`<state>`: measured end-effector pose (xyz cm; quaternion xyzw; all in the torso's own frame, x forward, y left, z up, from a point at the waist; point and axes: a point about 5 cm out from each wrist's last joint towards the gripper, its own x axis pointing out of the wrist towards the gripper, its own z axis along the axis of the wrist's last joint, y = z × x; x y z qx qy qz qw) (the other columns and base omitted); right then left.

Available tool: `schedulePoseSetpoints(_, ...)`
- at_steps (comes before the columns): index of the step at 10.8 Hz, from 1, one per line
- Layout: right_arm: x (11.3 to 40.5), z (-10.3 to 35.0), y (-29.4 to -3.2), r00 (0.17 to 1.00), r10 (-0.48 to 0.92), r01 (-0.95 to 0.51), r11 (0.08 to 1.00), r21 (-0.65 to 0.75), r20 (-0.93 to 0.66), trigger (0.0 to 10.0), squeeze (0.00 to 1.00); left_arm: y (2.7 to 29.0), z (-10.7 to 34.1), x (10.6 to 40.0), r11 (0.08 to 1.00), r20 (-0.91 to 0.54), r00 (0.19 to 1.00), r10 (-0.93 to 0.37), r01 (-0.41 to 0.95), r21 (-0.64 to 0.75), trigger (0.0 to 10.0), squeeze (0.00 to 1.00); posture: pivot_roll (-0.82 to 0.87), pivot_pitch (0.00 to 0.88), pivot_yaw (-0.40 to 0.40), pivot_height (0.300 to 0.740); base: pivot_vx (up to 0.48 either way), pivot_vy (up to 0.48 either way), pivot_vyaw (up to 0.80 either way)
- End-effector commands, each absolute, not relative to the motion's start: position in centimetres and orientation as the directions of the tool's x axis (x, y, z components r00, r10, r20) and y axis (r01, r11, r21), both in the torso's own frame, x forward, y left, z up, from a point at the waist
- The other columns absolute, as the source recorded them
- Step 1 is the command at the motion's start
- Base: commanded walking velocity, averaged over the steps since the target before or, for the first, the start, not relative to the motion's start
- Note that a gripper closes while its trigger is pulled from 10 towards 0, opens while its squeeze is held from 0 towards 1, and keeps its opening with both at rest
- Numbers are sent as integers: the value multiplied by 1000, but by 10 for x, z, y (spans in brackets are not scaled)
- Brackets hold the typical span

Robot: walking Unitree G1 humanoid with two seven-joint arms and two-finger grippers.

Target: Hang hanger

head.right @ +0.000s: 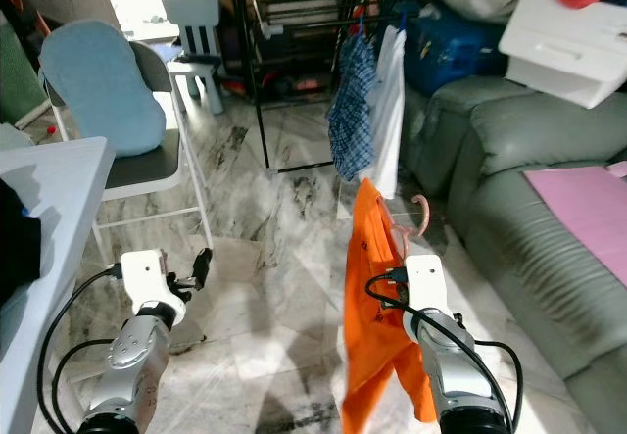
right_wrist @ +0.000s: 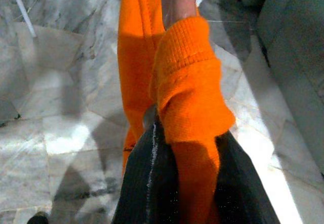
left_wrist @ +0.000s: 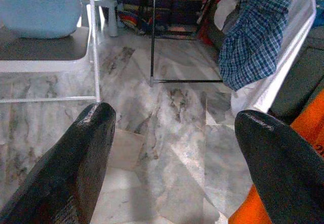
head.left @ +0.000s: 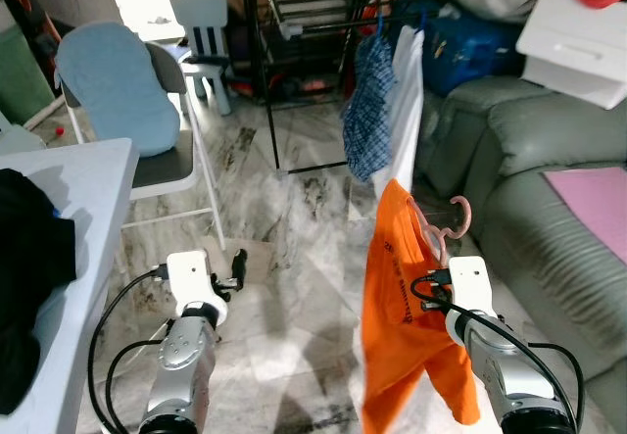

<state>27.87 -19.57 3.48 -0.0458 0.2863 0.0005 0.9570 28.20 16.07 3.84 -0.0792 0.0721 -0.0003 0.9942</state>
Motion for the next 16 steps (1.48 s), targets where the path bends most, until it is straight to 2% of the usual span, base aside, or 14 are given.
schedulePoseSetpoints(1, 287, 49, -191, 869, -12, -35, 996, -84, -495, 10000, 0, 161, 39, 284, 988, -140, 990, -16, -6, -152, 10000, 0, -175, 0, 51, 740, 334, 0, 0)
schedulePoseSetpoints(9, 299, 53, -181, 875, 53, -111, 989, -94, -481, 10000, 0, 158, 44, 293, 987, -128, 992, 1, -22, -159, 10000, 0, -176, 0, 55, 740, 339, 0, 50)
schedulePoseSetpoints(12, 298, 52, -182, 872, 60, -120, 988, -95, -485, 10000, 0, 164, 43, 289, 986, -136, 984, 115, -130, -106, 10000, 0, -176, 0, 42, 740, 105, 0, 400)
schedulePoseSetpoints(16, 294, 48, -177, 869, 80, -137, 987, -83, -488, 10000, 0, 161, 41, 289, 990, -139, 986, 91, -104, -93, 10000, 0, -178, 0, 49, 740, 0, 0, 752)
